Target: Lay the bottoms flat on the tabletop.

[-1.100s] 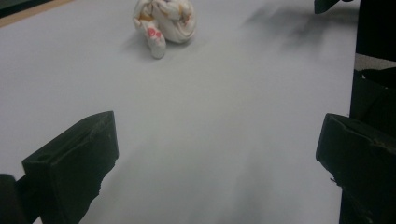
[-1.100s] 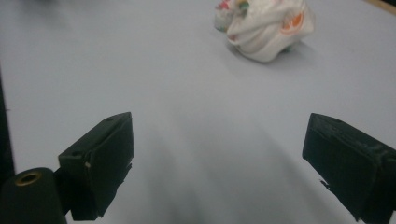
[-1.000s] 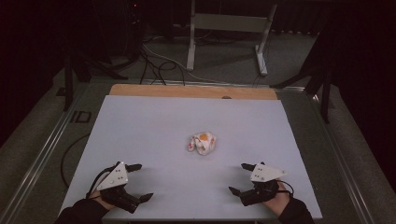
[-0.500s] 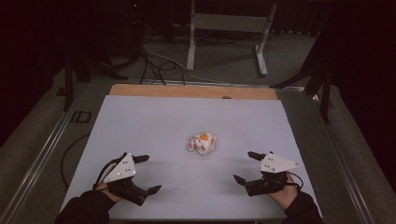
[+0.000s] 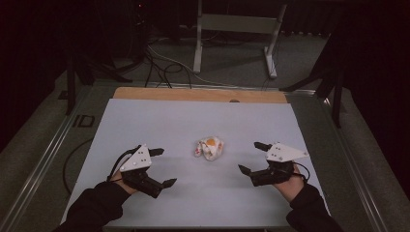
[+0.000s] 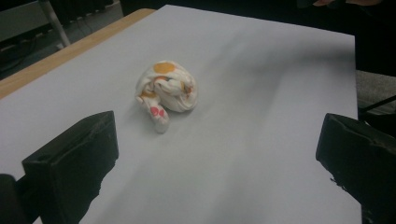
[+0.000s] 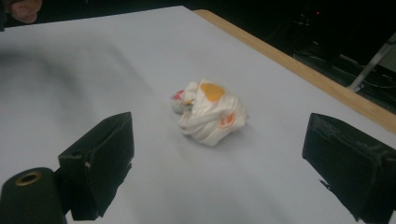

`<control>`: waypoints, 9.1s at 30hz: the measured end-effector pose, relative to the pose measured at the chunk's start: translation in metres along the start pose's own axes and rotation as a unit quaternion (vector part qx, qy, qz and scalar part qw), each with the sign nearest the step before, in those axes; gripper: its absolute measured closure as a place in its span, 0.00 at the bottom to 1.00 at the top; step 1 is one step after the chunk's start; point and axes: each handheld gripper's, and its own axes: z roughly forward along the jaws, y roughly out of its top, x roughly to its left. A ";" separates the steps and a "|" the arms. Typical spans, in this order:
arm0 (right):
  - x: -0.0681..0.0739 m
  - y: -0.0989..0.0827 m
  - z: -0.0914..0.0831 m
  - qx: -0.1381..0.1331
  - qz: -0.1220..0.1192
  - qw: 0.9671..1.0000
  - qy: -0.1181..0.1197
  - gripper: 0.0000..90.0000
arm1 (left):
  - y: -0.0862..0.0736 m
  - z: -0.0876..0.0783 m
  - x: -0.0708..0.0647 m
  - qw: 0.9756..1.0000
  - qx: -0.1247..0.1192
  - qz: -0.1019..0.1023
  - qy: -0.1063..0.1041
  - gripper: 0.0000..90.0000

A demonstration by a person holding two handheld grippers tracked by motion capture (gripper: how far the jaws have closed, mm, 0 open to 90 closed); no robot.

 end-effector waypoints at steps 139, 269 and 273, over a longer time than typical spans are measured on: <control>-0.024 -0.003 0.083 0.073 0.060 0.995 0.041 0.99 | -0.002 0.070 0.032 0.993 0.081 -0.063 0.056 0.97; 0.009 -0.017 0.077 0.167 0.049 0.983 0.065 1.00 | -0.024 0.060 0.039 0.981 0.175 -0.072 0.041 1.00; 0.026 -0.026 0.080 0.191 0.043 0.977 0.083 1.00 | -0.035 0.059 0.035 0.980 0.179 -0.072 0.041 1.00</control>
